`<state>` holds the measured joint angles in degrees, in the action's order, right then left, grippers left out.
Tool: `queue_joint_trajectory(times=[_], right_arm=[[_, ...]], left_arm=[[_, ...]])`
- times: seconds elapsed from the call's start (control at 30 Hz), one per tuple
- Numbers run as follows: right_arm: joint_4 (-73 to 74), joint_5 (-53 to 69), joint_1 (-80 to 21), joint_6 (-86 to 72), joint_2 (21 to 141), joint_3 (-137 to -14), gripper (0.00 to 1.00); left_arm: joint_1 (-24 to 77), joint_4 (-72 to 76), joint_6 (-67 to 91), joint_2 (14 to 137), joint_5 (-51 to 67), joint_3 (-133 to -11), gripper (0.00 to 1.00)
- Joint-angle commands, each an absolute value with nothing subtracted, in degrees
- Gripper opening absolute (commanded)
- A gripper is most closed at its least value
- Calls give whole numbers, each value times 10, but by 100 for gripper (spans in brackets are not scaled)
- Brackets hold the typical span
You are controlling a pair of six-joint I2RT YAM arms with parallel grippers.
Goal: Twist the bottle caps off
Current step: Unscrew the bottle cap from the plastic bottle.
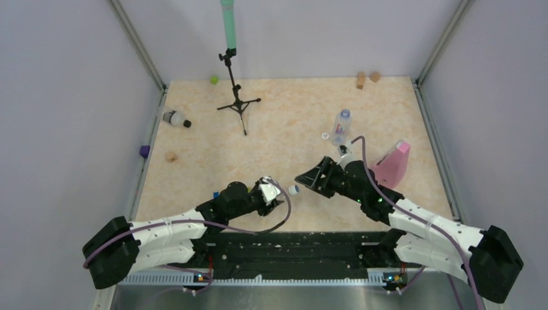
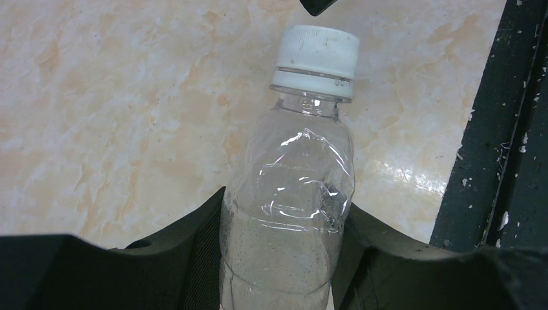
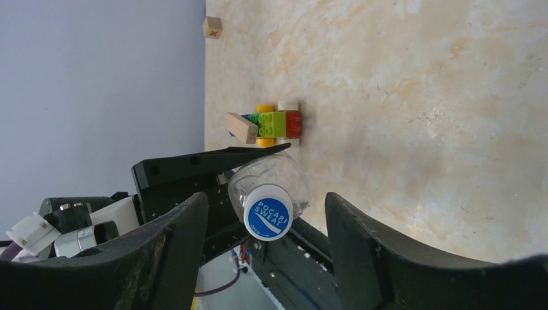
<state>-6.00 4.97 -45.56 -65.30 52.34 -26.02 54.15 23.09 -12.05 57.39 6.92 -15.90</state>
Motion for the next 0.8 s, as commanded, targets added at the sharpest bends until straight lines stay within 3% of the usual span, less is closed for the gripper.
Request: queue_joint_trajectory(times=[0.0, 0.1, 0.43, 0.77], right_arm=[[-42, 65, -465, -625, 538, -301, 65], [-44, 87, -469, -612, 560, -313, 65], [-47, 96, -479, -590, 589, -324, 45], [-27, 101, -479, -569, 588, -334, 47]], left_arm=[[544, 256, -115, 569, 61, -178, 0], [544, 255, -115, 569, 59, -178, 0], [544, 255, -119, 562, 50, -176, 0], [544, 266, -118, 569, 56, -178, 0]])
